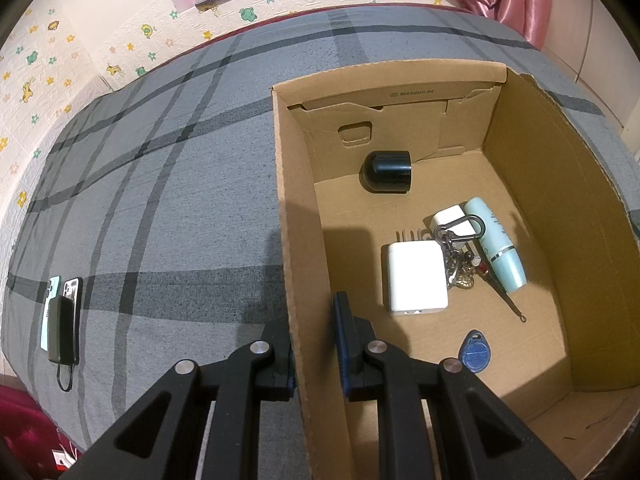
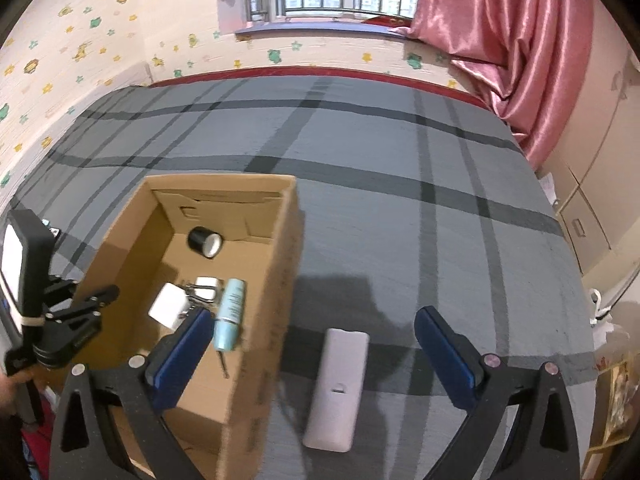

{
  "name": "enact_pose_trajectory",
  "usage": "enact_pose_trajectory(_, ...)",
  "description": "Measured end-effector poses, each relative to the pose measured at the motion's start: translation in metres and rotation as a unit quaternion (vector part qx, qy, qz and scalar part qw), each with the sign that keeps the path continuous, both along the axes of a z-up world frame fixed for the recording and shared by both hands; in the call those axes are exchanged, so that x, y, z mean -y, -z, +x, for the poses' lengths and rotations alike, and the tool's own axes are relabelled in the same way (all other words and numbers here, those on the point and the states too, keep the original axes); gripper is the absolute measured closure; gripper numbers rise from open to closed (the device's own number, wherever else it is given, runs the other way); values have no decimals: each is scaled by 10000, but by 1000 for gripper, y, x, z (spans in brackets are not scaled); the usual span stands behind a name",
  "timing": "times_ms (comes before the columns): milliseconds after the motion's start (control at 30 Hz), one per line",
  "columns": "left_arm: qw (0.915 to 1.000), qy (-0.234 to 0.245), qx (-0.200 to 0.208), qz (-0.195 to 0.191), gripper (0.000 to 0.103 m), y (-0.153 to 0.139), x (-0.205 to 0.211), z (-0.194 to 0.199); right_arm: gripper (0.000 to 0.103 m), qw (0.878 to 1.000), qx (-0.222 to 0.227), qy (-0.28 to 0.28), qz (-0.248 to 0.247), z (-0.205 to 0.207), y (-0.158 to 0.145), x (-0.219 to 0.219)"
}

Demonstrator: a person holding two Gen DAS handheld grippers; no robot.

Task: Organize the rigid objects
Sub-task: 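Move the right gripper out to the white power bank, then close the right gripper on the white power bank and lift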

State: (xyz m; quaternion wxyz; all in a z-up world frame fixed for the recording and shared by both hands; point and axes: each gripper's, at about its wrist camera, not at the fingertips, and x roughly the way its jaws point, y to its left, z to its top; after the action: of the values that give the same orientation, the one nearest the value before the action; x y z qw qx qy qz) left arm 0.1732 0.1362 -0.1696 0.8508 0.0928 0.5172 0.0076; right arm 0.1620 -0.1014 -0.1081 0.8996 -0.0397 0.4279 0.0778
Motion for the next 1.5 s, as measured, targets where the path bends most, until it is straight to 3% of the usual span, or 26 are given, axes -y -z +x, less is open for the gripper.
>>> enact_pose_trajectory(500,10000,-8,24,17,87,0,1,-1,0,9995,-168,250,11,-9,49,40)
enact_pose_trajectory(1167,10000,-10,31,80,86,0,3,-2,1,9971,-734,197,79,4,101,43)
enact_pose_trajectory(1500,9999,-1,52,89,86,1,3,-3,15,9944,-1054,104,-52,19,131,34)
